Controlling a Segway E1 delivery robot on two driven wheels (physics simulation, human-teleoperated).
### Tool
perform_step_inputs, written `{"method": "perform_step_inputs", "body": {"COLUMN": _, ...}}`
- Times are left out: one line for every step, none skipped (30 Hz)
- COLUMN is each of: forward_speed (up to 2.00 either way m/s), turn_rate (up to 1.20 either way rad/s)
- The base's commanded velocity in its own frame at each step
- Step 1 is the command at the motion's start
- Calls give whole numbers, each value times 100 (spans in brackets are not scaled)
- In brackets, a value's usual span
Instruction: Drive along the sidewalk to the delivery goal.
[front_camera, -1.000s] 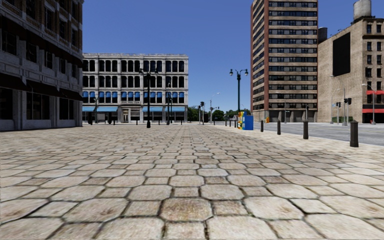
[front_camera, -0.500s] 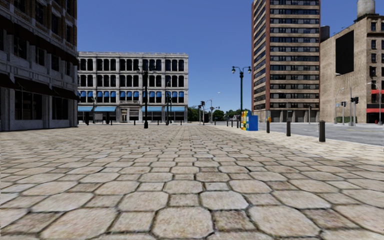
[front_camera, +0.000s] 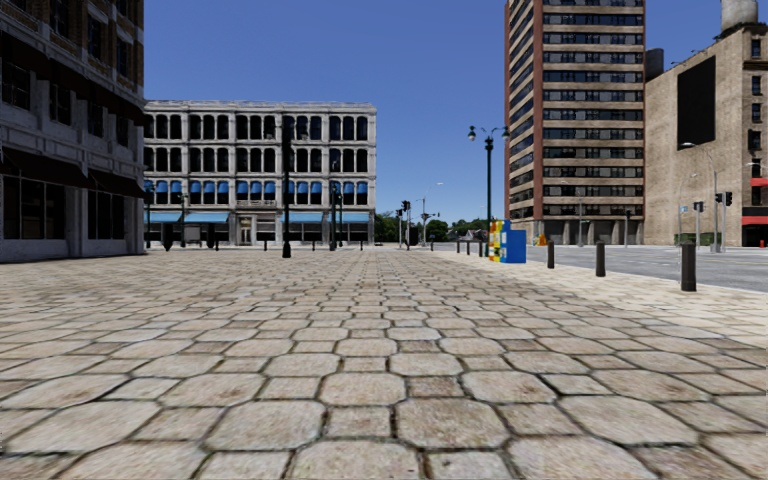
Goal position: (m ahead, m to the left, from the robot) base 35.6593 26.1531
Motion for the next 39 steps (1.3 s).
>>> {"method": "perform_step_inputs", "body": {"forward_speed": 200, "turn_rate": 0}}
{"method": "perform_step_inputs", "body": {"forward_speed": 200, "turn_rate": 0}}
{"method": "perform_step_inputs", "body": {"forward_speed": 200, "turn_rate": 0}}
{"method": "perform_step_inputs", "body": {"forward_speed": 200, "turn_rate": 0}}
{"method": "perform_step_inputs", "body": {"forward_speed": 200, "turn_rate": 0}}
{"method": "perform_step_inputs", "body": {"forward_speed": 200, "turn_rate": 0}}
{"method": "perform_step_inputs", "body": {"forward_speed": 200, "turn_rate": 0}}
{"method": "perform_step_inputs", "body": {"forward_speed": 200, "turn_rate": 0}}
{"method": "perform_step_inputs", "body": {"forward_speed": 200, "turn_rate": 0}}
{"method": "perform_step_inputs", "body": {"forward_speed": 200, "turn_rate": 0}}
{"method": "perform_step_inputs", "body": {"forward_speed": 200, "turn_rate": 0}}
{"method": "perform_step_inputs", "body": {"forward_speed": 200, "turn_rate": 0}}
{"method": "perform_step_inputs", "body": {"forward_speed": 200, "turn_rate": 0}}
{"method": "perform_step_inputs", "body": {"forward_speed": 200, "turn_rate": 0}}
{"method": "perform_step_inputs", "body": {"forward_speed": 200, "turn_rate": 0}}
{"method": "perform_step_inputs", "body": {"forward_speed": 200, "turn_rate": 0}}
{"method": "perform_step_inputs", "body": {"forward_speed": 200, "turn_rate": 0}}
{"method": "perform_step_inputs", "body": {"forward_speed": 200, "turn_rate": 0}}
{"method": "perform_step_inputs", "body": {"forward_speed": 200, "turn_rate": 0}}
{"method": "perform_step_inputs", "body": {"forward_speed": 200, "turn_rate": 0}}
{"method": "perform_step_inputs", "body": {"forward_speed": 200, "turn_rate": 0}}
{"method": "perform_step_inputs", "body": {"forward_speed": 200, "turn_rate": 0}}
{"method": "perform_step_inputs", "body": {"forward_speed": 200, "turn_rate": 0}}
{"method": "perform_step_inputs", "body": {"forward_speed": 200, "turn_rate": 0}}
{"method": "perform_step_inputs", "body": {"forward_speed": 200, "turn_rate": 0}}
{"method": "perform_step_inputs", "body": {"forward_speed": 200, "turn_rate": 0}}
{"method": "perform_step_inputs", "body": {"forward_speed": 200, "turn_rate": 0}}
{"method": "perform_step_inputs", "body": {"forward_speed": 200, "turn_rate": 0}}
{"method": "perform_step_inputs", "body": {"forward_speed": 200, "turn_rate": 0}}
{"method": "perform_step_inputs", "body": {"forward_speed": 200, "turn_rate": 0}}
{"method": "perform_step_inputs", "body": {"forward_speed": 200, "turn_rate": 0}}
{"method": "perform_step_inputs", "body": {"forward_speed": 200, "turn_rate": 0}}
{"method": "perform_step_inputs", "body": {"forward_speed": 200, "turn_rate": 0}}
{"method": "perform_step_inputs", "body": {"forward_speed": 200, "turn_rate": 0}}
{"method": "perform_step_inputs", "body": {"forward_speed": 200, "turn_rate": 0}}
{"method": "perform_step_inputs", "body": {"forward_speed": 200, "turn_rate": 0}}
{"method": "perform_step_inputs", "body": {"forward_speed": 200, "turn_rate": 0}}
{"method": "perform_step_inputs", "body": {"forward_speed": 200, "turn_rate": 0}}
{"method": "perform_step_inputs", "body": {"forward_speed": 200, "turn_rate": 0}}
